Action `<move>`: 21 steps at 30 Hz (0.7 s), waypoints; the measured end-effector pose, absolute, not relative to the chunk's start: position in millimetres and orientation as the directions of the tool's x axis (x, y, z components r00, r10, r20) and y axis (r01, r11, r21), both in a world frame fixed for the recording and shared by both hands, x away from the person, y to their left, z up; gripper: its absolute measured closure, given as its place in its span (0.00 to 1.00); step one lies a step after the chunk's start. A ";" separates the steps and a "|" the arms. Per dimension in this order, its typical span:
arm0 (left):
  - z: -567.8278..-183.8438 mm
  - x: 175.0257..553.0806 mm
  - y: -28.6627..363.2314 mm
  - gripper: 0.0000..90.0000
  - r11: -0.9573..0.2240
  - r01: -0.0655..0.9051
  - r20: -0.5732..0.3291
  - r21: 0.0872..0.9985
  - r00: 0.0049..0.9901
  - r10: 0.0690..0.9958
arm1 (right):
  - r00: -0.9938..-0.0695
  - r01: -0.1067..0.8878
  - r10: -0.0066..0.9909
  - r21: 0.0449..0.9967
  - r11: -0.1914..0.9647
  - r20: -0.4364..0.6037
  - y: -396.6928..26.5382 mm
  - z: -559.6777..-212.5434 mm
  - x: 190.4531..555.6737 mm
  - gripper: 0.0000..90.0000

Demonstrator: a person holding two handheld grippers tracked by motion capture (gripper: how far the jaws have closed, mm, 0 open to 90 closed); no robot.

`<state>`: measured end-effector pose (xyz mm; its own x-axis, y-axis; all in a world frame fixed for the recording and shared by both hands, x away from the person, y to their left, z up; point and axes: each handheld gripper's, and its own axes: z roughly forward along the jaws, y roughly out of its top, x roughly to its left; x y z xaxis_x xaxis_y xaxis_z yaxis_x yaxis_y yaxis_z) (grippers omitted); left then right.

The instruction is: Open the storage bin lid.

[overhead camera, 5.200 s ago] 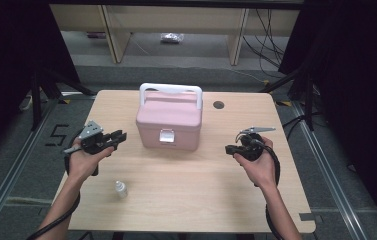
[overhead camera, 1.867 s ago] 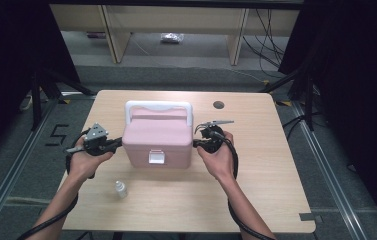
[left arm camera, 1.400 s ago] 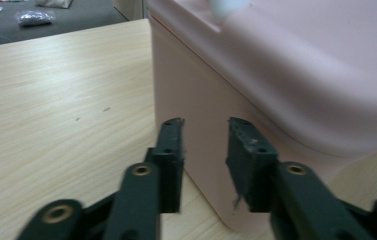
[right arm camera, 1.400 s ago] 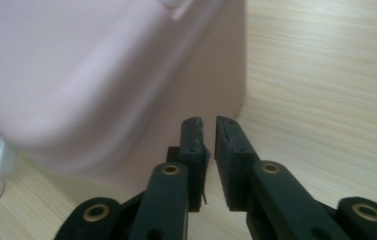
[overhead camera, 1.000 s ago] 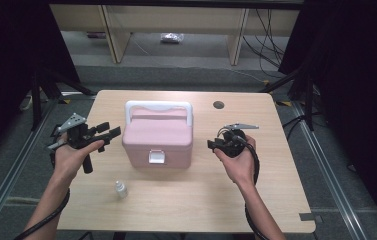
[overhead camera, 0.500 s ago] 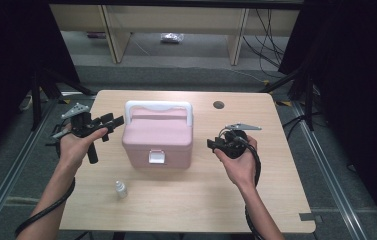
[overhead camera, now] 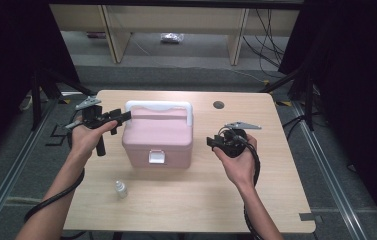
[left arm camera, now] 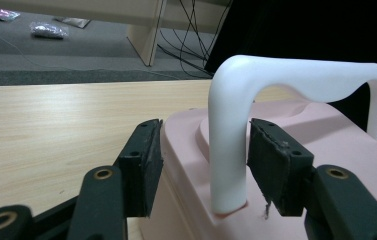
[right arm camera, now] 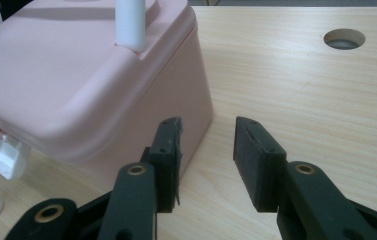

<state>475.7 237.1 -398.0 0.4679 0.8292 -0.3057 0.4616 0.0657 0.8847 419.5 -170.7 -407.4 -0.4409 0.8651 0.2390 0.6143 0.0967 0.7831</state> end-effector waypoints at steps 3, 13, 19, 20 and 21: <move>-398.3 480.1 232.9 0.55 0.055 0.465 -0.298 0.884 0.468 0.832 | -0.435 0.621 0.864 0.779 0.085 0.253 -166.7 -405.8 418.3 0.72; -397.0 482.5 227.4 0.81 0.073 0.487 -0.334 0.870 0.476 0.814 | -0.476 0.623 0.841 0.774 0.116 0.256 -155.0 -404.7 415.4 0.86; -394.2 484.4 228.6 0.81 0.080 0.514 -0.359 0.854 0.471 0.805 | -0.515 0.639 0.819 0.751 0.169 0.254 -146.8 -405.1 410.3 1.00; -393.9 485.1 228.6 0.81 0.083 0.514 -0.362 0.854 0.473 0.803 | -0.513 0.645 0.820 0.744 0.174 0.254 -145.1 -405.5 409.8 1.00; -392.8 485.5 228.6 0.81 0.081 0.521 -0.363 0.850 0.468 0.805 | -0.531 0.637 0.812 0.746 0.194 0.242 -144.9 -405.8 410.1 1.00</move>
